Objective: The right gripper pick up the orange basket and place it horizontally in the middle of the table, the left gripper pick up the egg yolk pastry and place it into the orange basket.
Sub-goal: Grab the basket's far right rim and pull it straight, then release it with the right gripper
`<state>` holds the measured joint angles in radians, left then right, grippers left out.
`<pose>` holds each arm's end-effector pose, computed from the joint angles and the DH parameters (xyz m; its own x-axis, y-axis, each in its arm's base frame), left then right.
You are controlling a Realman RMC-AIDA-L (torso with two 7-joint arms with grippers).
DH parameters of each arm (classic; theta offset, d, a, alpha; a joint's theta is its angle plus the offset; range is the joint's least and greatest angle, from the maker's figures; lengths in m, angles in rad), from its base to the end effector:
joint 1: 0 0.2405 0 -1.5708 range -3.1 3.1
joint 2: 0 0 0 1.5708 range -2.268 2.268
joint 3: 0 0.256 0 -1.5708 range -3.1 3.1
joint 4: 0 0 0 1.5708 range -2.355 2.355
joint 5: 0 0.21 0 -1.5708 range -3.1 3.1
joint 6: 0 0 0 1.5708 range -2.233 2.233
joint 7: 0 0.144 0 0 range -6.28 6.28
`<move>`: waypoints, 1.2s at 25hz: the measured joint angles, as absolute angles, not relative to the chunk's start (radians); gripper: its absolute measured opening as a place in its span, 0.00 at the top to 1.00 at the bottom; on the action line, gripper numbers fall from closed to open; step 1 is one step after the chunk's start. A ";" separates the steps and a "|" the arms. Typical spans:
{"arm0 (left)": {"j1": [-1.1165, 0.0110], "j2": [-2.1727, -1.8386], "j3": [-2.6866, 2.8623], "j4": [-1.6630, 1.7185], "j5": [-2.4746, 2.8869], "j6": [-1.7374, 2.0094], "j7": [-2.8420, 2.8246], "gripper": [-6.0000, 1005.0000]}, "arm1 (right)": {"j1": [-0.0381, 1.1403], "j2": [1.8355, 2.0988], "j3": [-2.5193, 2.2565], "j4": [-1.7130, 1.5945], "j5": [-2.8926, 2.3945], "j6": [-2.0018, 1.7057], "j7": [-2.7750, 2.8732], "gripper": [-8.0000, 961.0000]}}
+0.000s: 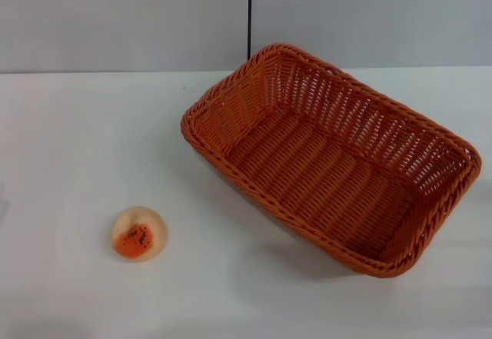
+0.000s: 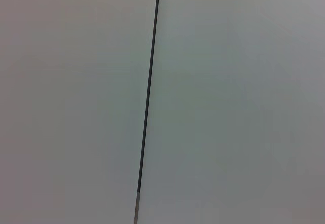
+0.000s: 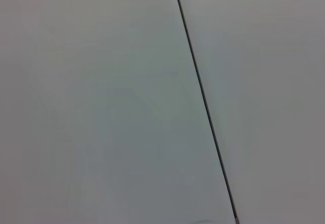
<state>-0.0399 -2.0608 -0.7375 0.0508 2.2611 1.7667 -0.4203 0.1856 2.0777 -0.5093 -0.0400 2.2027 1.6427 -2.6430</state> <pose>-0.3910 0.1505 0.0443 0.6293 -0.1911 0.7533 0.7596 -0.0535 -0.6482 0.3731 0.2190 0.0424 0.5305 0.2403 -0.8129 -0.8219 -0.0889 -0.5626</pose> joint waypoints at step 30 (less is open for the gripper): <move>-0.067 -2.060 -0.744 0.049 2.255 1.756 -0.420 0.19 | 0.129 2.072 -0.498 -0.548 1.936 1.626 -2.143 0.18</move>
